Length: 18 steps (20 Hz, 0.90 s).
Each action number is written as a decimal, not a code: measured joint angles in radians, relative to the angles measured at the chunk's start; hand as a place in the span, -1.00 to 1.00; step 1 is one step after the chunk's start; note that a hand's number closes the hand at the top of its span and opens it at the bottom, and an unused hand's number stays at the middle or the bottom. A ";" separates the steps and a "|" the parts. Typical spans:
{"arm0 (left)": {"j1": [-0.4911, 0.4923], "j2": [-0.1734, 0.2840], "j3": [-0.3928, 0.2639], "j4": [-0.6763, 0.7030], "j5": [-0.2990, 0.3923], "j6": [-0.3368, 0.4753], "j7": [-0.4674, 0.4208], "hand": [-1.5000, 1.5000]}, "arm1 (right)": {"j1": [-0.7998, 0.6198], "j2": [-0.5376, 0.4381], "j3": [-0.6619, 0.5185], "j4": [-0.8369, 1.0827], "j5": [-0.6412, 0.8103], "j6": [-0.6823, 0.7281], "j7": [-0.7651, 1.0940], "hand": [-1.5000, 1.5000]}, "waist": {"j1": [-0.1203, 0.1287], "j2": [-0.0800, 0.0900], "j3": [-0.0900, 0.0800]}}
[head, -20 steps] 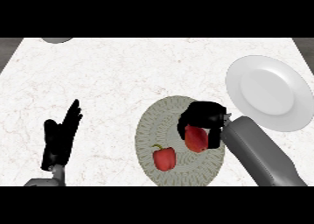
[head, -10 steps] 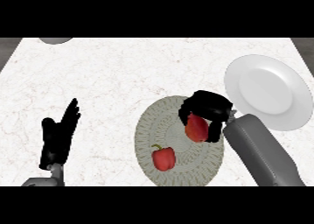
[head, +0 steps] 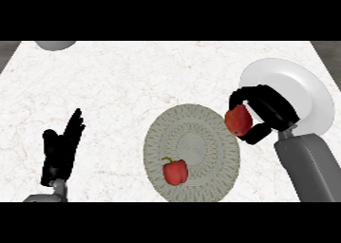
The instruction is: Pick the pear from the placemat and place it in the plate
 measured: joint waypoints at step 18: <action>-0.013 -0.020 -0.014 -0.032 -0.025 -0.012 0.031 0.00 | -0.045 -0.095 -0.342 -0.095 -0.130 -0.067 0.203 1.00 | 0.030 0.008 0.001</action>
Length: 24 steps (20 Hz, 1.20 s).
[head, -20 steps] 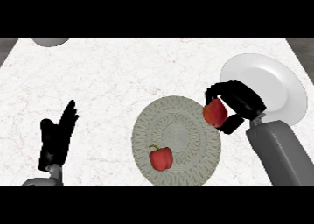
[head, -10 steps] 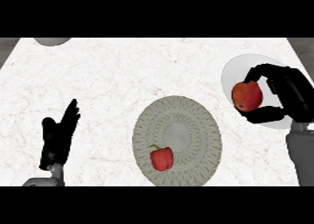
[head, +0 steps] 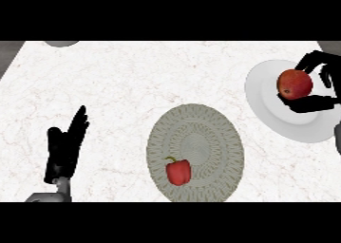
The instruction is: Pick the pear from the placemat and place it in the plate
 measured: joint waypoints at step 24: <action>-0.041 -0.019 0.003 0.030 -0.013 -0.023 -0.004 0.00 | -0.319 -0.200 0.017 0.984 0.140 0.035 -0.325 -1.00 | 0.033 0.013 0.002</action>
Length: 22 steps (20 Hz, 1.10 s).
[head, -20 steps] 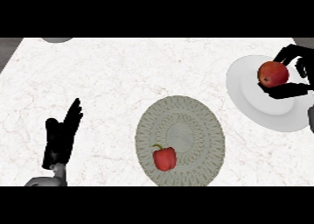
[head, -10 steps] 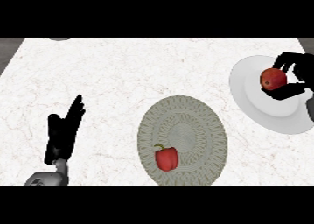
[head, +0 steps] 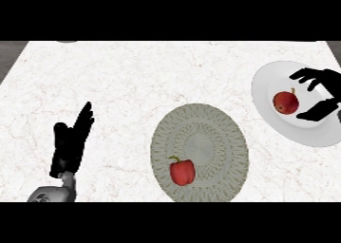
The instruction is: Pick the pear from the placemat and place it in the plate
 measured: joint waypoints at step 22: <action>0.008 -0.001 0.008 -0.006 -0.002 -0.006 -0.005 0.00 | -0.025 -0.127 -0.333 0.181 -0.409 0.344 -0.273 -1.00 | -0.004 0.001 0.001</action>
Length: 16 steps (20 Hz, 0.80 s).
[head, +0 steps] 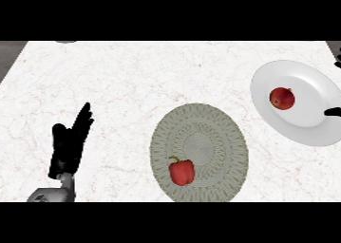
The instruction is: Pick the pear from the placemat and place it in the plate
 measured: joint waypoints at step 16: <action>0.004 -0.003 0.005 0.005 0.000 -0.012 -0.010 0.00 | 0.054 0.021 0.051 0.004 -0.004 -0.087 -0.061 -1.00 | 0.008 0.002 0.000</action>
